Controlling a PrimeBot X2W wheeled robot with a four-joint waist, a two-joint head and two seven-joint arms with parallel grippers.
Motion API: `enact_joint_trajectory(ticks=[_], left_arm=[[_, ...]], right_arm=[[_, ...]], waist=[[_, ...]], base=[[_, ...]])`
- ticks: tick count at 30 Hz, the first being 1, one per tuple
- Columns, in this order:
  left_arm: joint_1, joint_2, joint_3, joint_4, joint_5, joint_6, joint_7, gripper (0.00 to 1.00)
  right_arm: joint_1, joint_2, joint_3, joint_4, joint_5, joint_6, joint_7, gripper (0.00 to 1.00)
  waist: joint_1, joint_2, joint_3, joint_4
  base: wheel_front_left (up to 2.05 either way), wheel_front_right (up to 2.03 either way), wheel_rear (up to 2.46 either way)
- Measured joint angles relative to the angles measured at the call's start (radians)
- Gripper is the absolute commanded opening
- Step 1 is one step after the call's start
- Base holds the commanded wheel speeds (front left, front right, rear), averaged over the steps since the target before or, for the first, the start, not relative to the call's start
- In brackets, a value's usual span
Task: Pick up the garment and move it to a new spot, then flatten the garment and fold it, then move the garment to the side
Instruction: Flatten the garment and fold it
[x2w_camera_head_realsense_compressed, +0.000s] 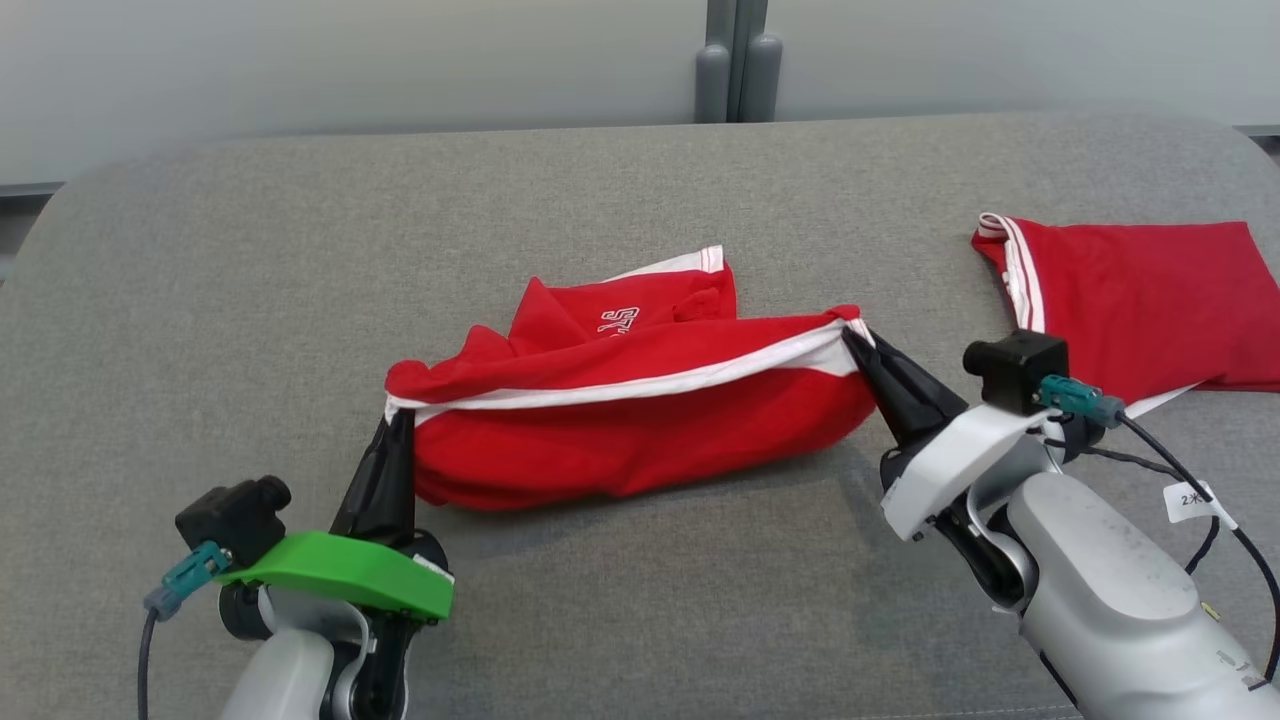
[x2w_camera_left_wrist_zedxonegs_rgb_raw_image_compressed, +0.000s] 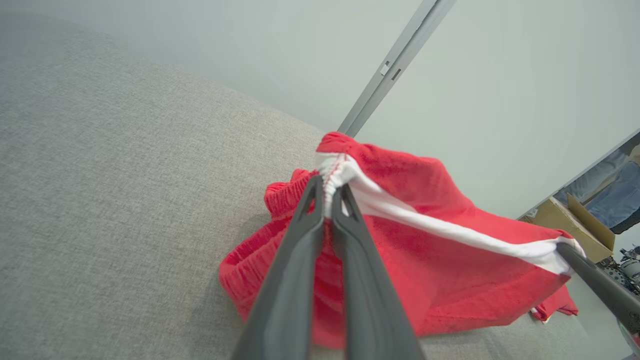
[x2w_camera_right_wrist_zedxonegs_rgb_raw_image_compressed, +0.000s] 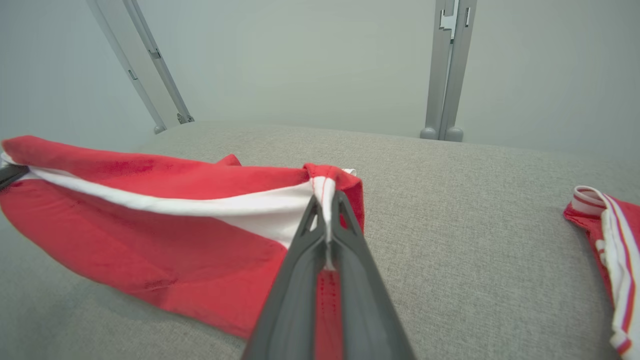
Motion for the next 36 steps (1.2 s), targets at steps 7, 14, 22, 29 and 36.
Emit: enact_joint_trajectory(ticks=[7, 14, 22, 29, 36], left_arm=[[-0.003, -0.007, 0.054, -0.132, 0.002, -0.018, 0.0, 0.0], [-0.02, -0.012, 0.186, -0.364, 0.048, -0.007, -0.003, 0.0], [-0.02, -0.013, 0.131, -0.412, 0.067, 0.031, 0.012, 0.0], [-0.098, 0.015, 0.139, -0.202, 0.032, 0.098, 0.163, 0.0], [-0.504, -0.018, 0.187, -0.246, 0.044, 0.107, 0.142, 0.0]], right_arm=[[0.004, 0.007, -0.11, -0.21, 0.01, 0.0, 0.0, 0.0], [0.008, 0.015, -0.237, -0.491, -0.012, -0.001, -0.001, 0.0], [0.104, -0.027, -0.233, -0.518, -0.01, -0.002, -0.006, 0.0], [0.0, -0.004, -0.17, -0.287, 0.041, 0.0, 0.104, 0.0], [-0.408, 0.02, -0.326, -0.341, 0.006, -0.044, 0.031, 0.0]], waist=[[0.0, 0.0, -0.037, -0.032], [0.0, 0.0, -0.081, -0.068], [0.0, 0.0, -0.107, -0.095], [0.0, 0.0, -0.069, -0.091], [0.0, 0.0, -0.026, -0.076]], base=[[0.0, 0.0, 0.0], [0.0, 0.0, 0.0], [0.0, 0.0, 0.0], [0.0, 0.0, 0.0], [0.0, 0.0, 0.0]])
